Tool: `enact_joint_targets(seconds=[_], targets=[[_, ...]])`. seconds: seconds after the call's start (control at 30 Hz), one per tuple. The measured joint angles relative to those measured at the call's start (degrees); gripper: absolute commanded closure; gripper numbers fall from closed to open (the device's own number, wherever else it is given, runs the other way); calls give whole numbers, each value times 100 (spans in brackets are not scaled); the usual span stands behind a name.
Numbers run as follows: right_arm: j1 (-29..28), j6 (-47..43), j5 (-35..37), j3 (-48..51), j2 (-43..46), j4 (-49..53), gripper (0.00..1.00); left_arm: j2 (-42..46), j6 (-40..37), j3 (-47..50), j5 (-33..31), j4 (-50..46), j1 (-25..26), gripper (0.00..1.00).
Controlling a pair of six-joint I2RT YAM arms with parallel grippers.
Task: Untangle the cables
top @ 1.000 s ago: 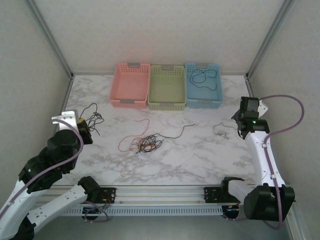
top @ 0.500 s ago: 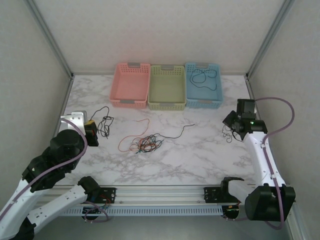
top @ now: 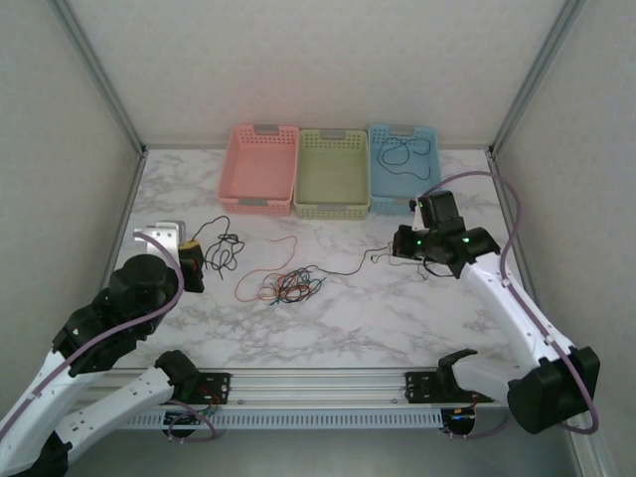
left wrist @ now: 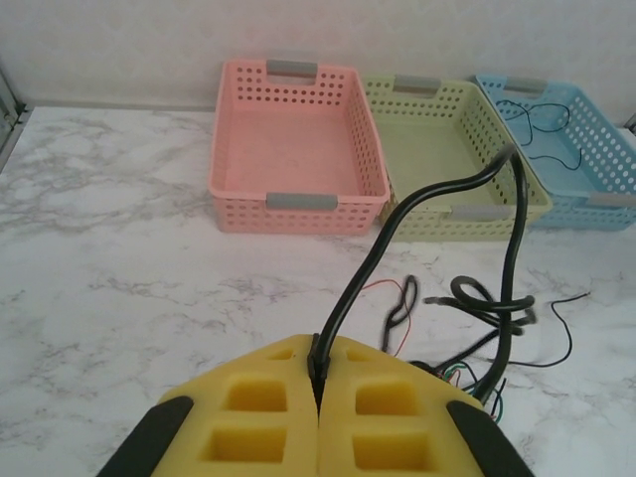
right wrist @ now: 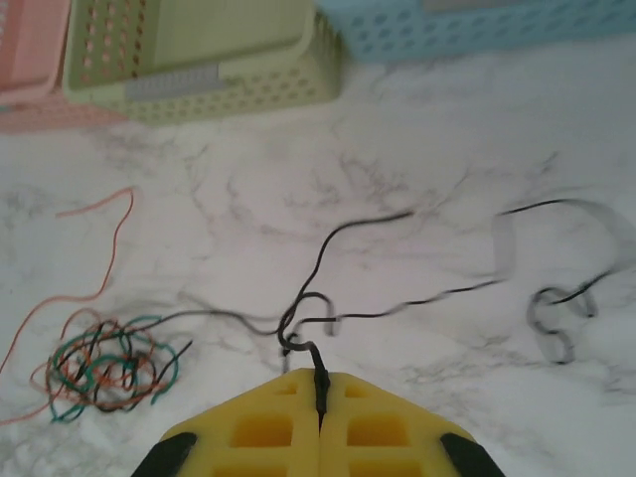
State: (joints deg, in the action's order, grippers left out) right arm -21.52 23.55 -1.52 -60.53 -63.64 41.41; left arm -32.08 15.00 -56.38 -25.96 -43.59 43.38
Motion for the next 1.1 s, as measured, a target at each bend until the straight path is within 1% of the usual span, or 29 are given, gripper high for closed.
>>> enact_joint_targets(seconds=[0.1,0.2,0.33,0.37,0.43,0.6,0.8,0.87,0.97,1.1], targets=[[13,7,796,-109,-59,140,100,0,0,52,24,7,0,100],[111,31,1362,-66,-380,326,100,0,-20,92,46,9,0,100],[306,131,1705,210,-756,350,97,0,-39,111,63,7,0,100],[365,146,1746,260,-835,358,93,0,-39,111,66,7,0,100],[498,184,1803,326,-992,339,86,0,-39,122,68,9,0,100],[807,273,1617,380,-1521,127,75,0,-39,188,142,9,0,100],[831,282,1196,389,-2267,-160,58,0,-39,212,173,7,0,100],[831,282,1156,391,-2430,-199,54,0,-42,214,175,7,0,100],[831,304,1176,391,-2520,-186,50,0,-39,219,175,9,0,100],[831,389,1307,391,-2557,-127,38,0,-42,256,175,15,0,100]])
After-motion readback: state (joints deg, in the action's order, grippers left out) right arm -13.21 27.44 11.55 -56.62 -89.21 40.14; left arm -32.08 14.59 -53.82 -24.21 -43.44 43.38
